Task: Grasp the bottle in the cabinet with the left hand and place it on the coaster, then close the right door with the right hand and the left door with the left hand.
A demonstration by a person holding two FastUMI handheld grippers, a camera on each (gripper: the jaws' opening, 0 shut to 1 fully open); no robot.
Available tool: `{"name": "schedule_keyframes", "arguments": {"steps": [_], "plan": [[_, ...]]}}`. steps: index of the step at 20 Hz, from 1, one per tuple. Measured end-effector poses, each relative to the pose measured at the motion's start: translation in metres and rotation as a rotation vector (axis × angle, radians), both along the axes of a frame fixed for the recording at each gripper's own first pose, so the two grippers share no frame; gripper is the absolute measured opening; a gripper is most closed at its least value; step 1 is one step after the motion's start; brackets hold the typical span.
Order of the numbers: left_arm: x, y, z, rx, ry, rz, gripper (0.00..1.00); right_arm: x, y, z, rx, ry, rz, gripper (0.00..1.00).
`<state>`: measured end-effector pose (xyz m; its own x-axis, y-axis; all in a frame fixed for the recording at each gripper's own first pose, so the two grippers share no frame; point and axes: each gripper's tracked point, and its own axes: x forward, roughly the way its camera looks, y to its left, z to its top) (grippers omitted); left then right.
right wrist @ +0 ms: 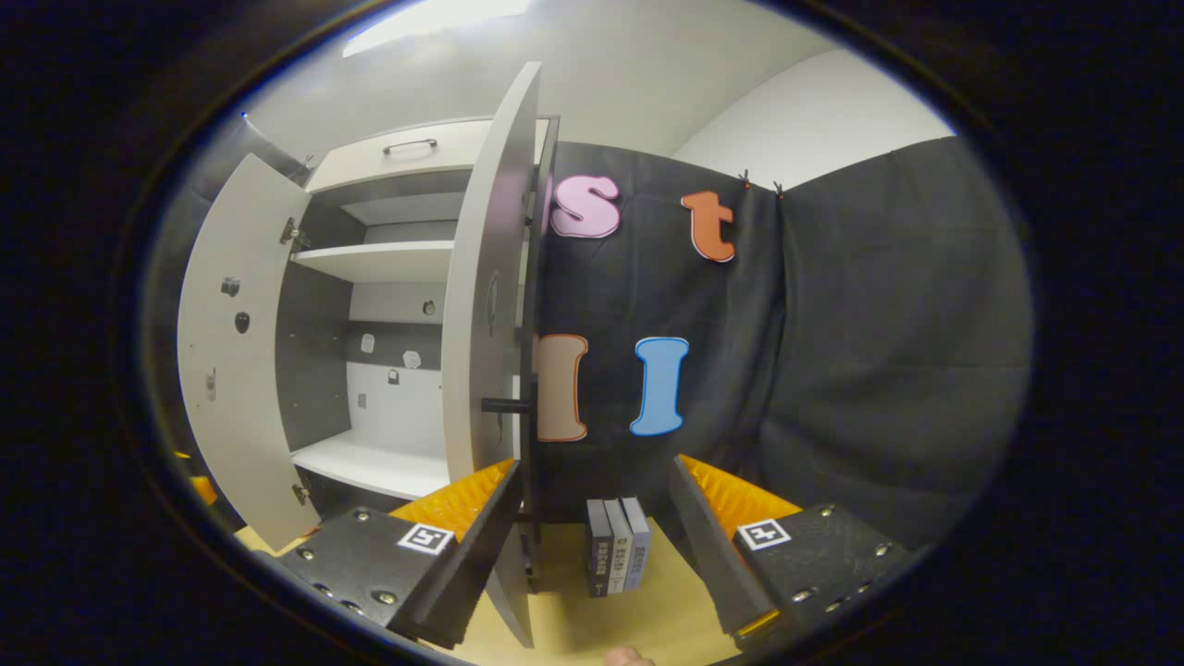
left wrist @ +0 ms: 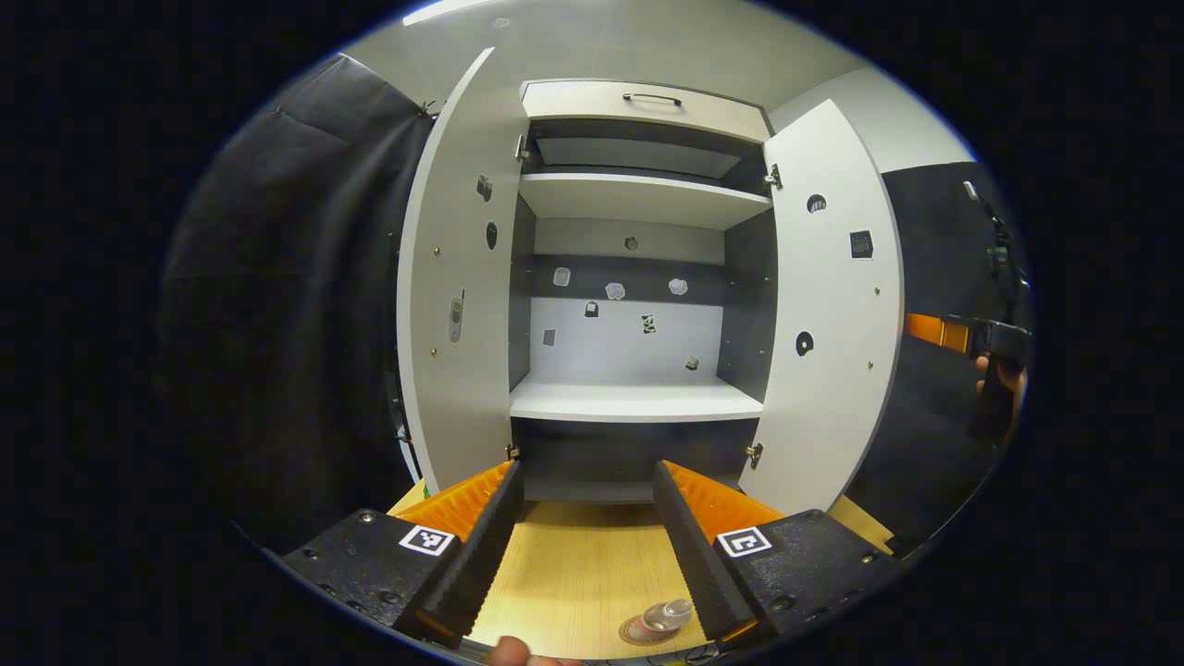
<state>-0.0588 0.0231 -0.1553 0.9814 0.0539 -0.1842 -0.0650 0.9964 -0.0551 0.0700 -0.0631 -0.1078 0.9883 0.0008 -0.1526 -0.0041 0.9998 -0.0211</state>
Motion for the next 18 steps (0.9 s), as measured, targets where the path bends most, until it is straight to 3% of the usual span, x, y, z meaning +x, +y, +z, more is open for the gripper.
{"name": "schedule_keyframes", "arguments": {"steps": [10, 11, 12, 18], "plan": [[-0.002, 0.022, 0.004, 0.004, 0.003, 0.029, 0.88, -0.003, 0.026, -0.008, 0.023, 0.033, 0.057, 0.92], [-0.004, 0.023, 0.005, -0.003, 0.0, 0.029, 0.83, -0.004, 0.031, -0.007, 0.024, 0.031, 0.065, 0.92], [-0.008, 0.025, 0.007, -0.006, -0.007, 0.031, 0.88, -0.005, 0.038, -0.008, 0.027, 0.031, 0.08, 0.92], [-0.014, 0.056, 0.007, 0.023, -0.011, 0.087, 0.88, 0.0, 0.117, -0.01, 0.051, 0.033, 0.216, 0.92]]}}
